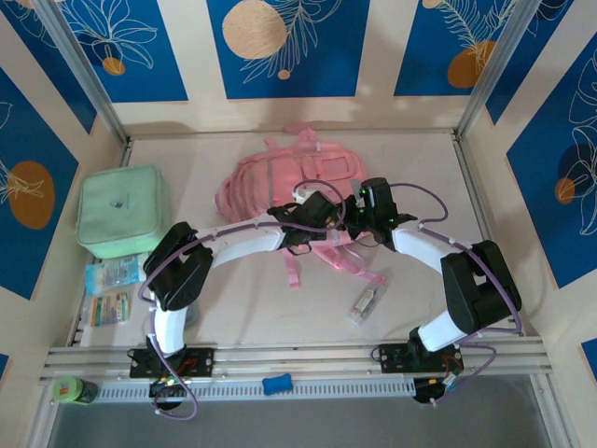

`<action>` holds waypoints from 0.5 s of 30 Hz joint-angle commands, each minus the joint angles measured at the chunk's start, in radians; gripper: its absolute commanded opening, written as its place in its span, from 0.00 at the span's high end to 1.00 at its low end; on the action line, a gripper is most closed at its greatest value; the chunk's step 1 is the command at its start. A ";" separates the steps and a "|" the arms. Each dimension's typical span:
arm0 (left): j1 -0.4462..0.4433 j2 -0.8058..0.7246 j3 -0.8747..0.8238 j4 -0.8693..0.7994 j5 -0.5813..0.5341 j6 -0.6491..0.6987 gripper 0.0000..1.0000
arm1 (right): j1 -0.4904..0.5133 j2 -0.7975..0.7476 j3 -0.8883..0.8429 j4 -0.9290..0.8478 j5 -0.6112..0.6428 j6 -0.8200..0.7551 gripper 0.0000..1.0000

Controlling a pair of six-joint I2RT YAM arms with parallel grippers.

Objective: Pack the student bag

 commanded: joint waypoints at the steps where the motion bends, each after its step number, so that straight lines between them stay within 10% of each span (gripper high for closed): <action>1: 0.029 -0.089 -0.062 0.052 0.033 0.028 1.00 | -0.030 -0.044 0.006 -0.034 -0.071 -0.053 1.00; 15: 0.099 -0.234 -0.285 0.065 0.262 0.054 1.00 | -0.187 0.035 0.099 -0.147 -0.136 -0.211 1.00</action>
